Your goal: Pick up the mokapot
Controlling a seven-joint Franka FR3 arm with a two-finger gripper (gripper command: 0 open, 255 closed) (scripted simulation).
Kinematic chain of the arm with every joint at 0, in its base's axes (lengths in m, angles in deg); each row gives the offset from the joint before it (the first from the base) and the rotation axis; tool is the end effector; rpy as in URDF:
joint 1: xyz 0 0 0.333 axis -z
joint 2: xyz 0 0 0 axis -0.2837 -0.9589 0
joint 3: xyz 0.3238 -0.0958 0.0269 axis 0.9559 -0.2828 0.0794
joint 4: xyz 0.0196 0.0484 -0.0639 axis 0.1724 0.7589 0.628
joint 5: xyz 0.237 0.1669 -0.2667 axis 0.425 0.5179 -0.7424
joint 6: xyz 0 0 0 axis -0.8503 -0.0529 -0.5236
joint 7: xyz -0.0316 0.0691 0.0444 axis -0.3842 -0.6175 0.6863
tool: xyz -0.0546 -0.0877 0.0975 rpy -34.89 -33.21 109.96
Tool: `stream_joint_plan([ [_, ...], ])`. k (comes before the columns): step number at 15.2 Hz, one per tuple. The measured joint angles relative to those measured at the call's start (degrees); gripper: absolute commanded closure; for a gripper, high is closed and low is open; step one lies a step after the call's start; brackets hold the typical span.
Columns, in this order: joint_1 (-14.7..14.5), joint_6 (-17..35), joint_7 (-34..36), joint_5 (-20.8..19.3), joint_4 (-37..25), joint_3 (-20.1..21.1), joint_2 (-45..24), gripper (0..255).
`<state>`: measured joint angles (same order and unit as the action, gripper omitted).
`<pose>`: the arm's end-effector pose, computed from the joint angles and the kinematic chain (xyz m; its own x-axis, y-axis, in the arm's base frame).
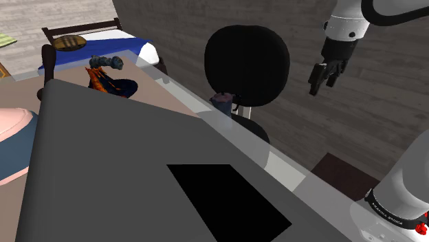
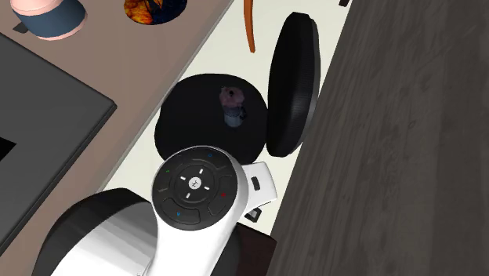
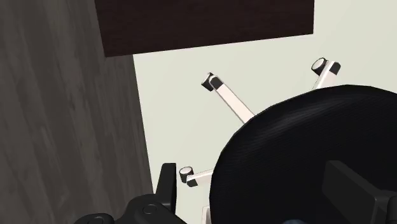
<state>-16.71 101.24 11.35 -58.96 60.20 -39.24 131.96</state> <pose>0.2923 0.0000 0.5558 0.9932 -0.1106 0.0375 -0.1104 -0.9939 -0.0067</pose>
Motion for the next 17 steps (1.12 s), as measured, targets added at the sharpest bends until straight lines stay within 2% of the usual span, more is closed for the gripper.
stream_joint_plan([
  [2,-0.1,0.4,0.3,0.2,-0.5,0.3,-1.0,0],
  [5,-0.6,2.9,1.6,0.9,-4.0,1.6,-7.2,0],
  [13,-1.6,6.5,5.1,1.4,-18.2,4.9,-26.0,0],
  [17,-2.1,6.6,6.8,0.9,-26.4,6.3,-34.9,0],
])
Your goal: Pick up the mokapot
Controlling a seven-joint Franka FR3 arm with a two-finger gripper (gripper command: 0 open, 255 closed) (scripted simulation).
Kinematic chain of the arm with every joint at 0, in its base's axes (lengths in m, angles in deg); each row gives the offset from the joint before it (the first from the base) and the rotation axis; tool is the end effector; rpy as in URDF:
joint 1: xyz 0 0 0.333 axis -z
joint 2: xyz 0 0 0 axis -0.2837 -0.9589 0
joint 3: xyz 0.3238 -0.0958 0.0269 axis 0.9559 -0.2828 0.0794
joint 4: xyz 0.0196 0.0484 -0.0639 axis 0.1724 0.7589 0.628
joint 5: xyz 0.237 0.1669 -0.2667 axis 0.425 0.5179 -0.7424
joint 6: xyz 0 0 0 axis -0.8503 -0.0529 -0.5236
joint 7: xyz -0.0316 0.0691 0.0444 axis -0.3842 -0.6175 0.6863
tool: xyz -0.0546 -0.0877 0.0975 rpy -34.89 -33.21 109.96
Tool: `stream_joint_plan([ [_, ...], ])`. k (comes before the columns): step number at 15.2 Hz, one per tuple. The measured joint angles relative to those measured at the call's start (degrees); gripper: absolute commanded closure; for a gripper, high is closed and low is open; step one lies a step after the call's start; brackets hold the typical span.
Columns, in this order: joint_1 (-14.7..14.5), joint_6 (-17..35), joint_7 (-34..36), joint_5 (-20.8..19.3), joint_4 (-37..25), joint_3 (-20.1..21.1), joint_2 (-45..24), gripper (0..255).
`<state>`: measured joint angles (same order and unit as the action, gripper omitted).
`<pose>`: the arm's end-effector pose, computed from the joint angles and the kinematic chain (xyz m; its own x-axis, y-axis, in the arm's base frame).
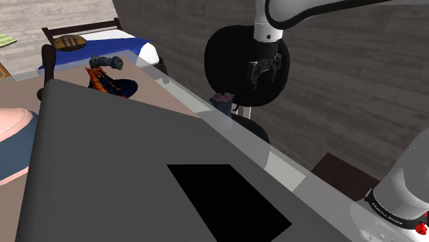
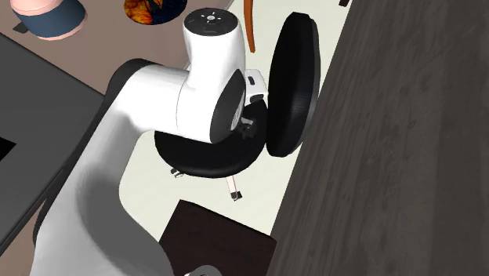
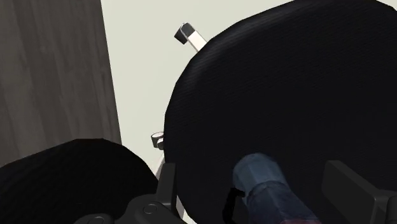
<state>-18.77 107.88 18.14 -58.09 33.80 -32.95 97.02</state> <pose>0.4895 0.0777 0.5492 0.9960 -0.0894 0.0052 -0.0894 -0.9960 0.0053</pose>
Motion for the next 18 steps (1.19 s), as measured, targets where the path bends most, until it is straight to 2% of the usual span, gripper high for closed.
stream_joint_plan([
  [8,-1.8,-3.9,3.6,-2.4,-22.0,2.1,-19.4,0],
  [12,-3.5,-8.0,5.2,-4.1,-37.1,2.7,-30.9,0],
  [14,-3.8,-7.8,5.4,-4.4,-38.4,2.7,-32.6,0],
  [18,-3.7,-5.2,5.5,-4.4,-35.9,2.7,-32.8,0],
])
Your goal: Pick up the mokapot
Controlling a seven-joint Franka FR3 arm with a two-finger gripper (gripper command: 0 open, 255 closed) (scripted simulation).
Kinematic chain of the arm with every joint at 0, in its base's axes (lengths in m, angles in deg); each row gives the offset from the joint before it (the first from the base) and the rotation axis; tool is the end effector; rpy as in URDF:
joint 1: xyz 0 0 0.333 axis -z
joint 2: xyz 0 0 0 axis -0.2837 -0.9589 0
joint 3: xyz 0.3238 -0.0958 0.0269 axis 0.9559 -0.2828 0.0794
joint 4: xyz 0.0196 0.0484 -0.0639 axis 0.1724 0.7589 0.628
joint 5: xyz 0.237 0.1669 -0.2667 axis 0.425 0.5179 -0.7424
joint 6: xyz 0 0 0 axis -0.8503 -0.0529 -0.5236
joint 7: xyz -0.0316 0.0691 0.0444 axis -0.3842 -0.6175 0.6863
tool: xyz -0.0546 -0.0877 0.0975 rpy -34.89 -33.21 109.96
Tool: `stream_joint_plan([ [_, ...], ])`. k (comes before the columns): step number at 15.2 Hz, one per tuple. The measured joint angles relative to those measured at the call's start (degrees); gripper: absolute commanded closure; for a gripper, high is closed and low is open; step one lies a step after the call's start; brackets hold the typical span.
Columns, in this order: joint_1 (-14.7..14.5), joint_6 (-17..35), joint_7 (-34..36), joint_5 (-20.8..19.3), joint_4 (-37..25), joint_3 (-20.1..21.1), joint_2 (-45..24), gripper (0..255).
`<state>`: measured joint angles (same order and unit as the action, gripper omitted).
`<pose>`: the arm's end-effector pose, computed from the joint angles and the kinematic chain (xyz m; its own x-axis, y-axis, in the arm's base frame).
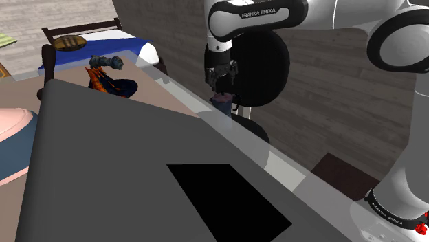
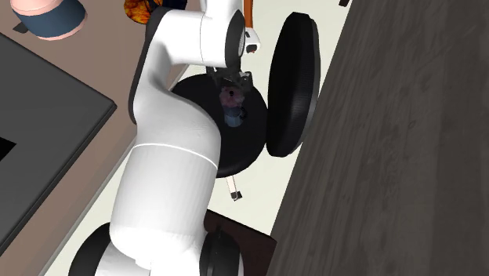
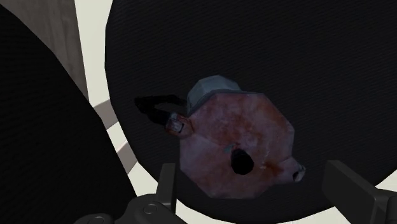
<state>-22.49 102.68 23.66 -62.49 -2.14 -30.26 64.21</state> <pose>0.6589 0.1484 0.5078 0.9971 -0.0717 -0.0238 -0.0714 -0.9974 0.0141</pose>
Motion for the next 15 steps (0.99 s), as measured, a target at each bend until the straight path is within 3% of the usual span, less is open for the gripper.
stream_joint_plan([
  [2,0.0,1.4,0.0,0.0,1.6,0.0,0.2,0],
  [3,0.0,1.8,0.1,0.0,1.9,0.0,0.1,255],
  [15,0.0,1.0,0.0,0.0,0.6,0.0,-0.4,255],
])
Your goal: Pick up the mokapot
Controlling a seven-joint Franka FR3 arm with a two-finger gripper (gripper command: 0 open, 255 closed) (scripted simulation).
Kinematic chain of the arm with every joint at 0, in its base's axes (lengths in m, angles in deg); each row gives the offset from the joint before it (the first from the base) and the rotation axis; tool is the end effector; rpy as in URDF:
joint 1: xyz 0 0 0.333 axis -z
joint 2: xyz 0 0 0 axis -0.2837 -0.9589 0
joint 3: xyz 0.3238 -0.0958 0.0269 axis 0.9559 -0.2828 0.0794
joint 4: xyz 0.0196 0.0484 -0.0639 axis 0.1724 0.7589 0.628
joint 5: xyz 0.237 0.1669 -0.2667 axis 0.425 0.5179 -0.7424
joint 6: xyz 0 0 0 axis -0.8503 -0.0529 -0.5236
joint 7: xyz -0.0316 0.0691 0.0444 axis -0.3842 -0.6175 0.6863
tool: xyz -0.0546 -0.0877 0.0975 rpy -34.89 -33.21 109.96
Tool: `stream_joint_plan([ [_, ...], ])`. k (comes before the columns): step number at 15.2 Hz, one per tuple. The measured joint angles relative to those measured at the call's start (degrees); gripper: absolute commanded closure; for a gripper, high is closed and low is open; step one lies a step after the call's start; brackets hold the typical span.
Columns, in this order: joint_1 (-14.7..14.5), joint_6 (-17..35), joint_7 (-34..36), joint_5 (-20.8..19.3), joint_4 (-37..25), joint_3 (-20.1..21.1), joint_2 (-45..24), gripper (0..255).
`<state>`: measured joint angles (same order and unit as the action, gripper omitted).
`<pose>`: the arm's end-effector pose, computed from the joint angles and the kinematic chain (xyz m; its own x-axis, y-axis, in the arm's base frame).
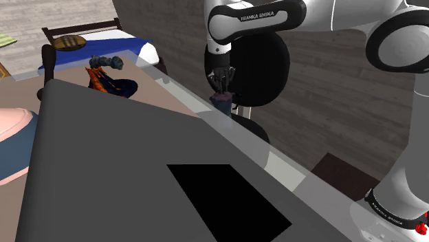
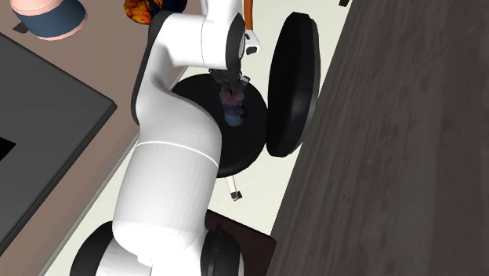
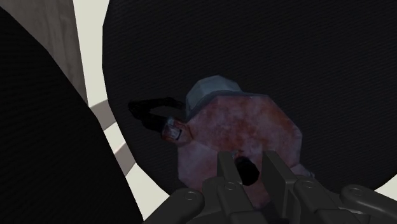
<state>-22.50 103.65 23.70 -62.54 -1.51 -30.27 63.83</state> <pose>0.6611 0.1491 0.4995 0.9971 -0.0715 -0.0244 -0.0712 -0.9974 0.0142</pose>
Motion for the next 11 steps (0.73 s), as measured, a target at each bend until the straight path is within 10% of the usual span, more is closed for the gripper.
stream_joint_plan([
  [11,-0.6,-9.2,0.0,-0.2,-11.0,0.1,-1.8,255],
])
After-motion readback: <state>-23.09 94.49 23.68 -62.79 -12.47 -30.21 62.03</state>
